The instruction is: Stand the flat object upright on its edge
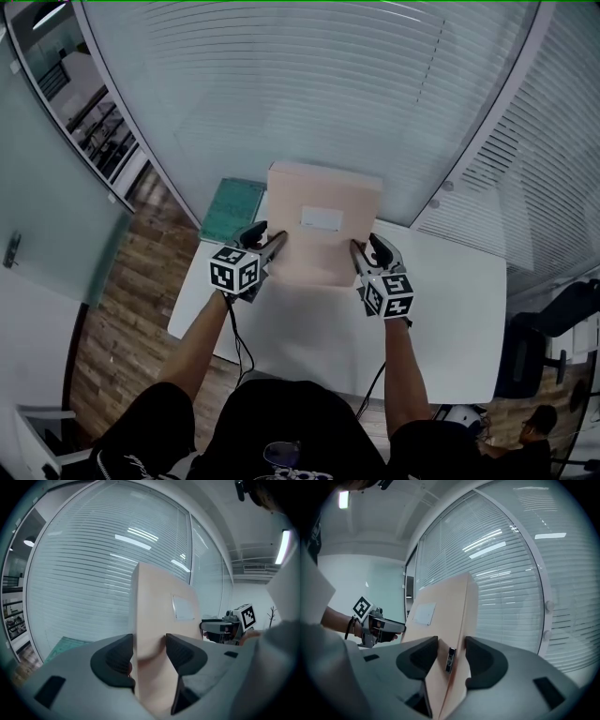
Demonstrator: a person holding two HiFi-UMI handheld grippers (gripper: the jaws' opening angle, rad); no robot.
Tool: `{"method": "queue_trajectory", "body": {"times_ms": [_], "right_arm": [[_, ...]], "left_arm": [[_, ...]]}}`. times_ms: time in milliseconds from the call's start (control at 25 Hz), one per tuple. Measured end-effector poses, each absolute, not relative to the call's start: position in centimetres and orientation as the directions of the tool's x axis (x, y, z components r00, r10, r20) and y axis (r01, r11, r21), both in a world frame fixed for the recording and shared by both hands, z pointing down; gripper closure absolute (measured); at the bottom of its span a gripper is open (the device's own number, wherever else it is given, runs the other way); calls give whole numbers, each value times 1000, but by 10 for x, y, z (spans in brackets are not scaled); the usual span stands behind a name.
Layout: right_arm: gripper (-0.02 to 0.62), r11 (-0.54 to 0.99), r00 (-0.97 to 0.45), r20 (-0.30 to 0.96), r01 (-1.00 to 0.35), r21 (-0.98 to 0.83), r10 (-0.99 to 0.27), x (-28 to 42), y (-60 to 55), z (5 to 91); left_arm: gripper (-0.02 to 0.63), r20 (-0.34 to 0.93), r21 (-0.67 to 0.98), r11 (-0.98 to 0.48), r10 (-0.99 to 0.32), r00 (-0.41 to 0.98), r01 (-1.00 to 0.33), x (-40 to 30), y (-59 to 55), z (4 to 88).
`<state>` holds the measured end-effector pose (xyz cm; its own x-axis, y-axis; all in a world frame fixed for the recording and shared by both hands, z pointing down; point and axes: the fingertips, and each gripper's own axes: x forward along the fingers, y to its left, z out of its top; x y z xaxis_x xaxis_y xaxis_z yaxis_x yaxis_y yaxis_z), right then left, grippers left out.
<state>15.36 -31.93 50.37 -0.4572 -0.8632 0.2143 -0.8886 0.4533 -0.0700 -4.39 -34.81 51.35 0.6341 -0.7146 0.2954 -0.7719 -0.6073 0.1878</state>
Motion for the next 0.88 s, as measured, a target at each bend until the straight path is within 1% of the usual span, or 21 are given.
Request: {"method": "queue_trajectory", "body": {"times_ms": [480,880], "right_arm": [[396,412,-414,229,-909,-59,-881,118,-359,498],[396,387,-392,242,-919,-71,-887,90,-402,505]], "left_arm": [[370,298,206,-630,-689,661,-749,-79,-394,513],[370,315,205,-621,-690,652,-756,-106,-439,520]]}}
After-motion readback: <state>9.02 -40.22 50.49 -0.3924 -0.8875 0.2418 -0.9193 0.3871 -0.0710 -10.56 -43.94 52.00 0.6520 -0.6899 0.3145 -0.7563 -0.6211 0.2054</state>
